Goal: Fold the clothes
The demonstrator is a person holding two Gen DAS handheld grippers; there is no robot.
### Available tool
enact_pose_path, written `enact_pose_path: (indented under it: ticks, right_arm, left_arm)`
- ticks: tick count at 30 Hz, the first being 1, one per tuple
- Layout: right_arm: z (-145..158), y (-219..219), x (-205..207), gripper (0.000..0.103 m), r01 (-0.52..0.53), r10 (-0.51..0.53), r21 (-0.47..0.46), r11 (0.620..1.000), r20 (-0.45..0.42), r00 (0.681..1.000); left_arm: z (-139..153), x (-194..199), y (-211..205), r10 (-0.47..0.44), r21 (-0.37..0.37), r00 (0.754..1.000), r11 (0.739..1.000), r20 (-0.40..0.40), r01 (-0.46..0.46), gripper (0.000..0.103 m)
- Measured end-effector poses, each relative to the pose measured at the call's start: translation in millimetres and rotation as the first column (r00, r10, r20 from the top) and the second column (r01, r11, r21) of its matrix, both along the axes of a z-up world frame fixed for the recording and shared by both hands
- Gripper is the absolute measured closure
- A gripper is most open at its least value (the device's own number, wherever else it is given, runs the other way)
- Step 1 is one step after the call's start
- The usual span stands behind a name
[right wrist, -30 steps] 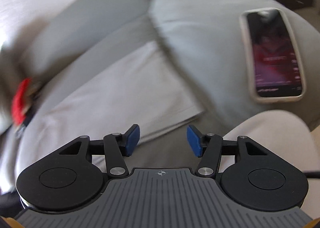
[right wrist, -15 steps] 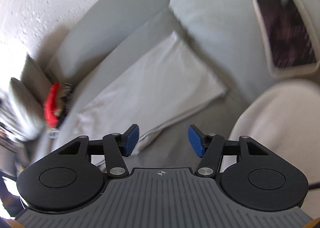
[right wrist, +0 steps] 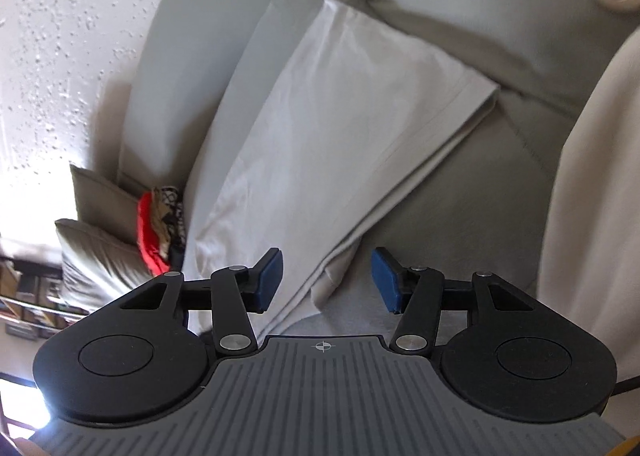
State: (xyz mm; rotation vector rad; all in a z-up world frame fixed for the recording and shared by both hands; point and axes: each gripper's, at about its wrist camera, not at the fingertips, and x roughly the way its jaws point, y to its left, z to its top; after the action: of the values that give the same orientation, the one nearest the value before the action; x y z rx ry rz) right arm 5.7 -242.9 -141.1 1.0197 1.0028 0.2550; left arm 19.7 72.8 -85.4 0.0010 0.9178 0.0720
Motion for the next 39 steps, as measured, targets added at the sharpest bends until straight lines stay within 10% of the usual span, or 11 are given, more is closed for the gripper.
enact_pose_path:
  ticks: [24,39]
  right_arm:
    - [-32.8,-15.7,28.2,0.075,0.216,-0.223,0.103,0.971,0.056,0.973]
    - [-39.2,-38.1,62.4,0.075,0.338,-0.34,0.042,0.94,0.104,0.935]
  left_arm:
    - [-1.0,-3.2,8.2,-0.001,-0.038,1.0,0.999,0.003,0.001,0.04]
    - [-1.1,-1.4,9.5,-0.011,-0.038,1.0,0.999,-0.008,0.011,0.04]
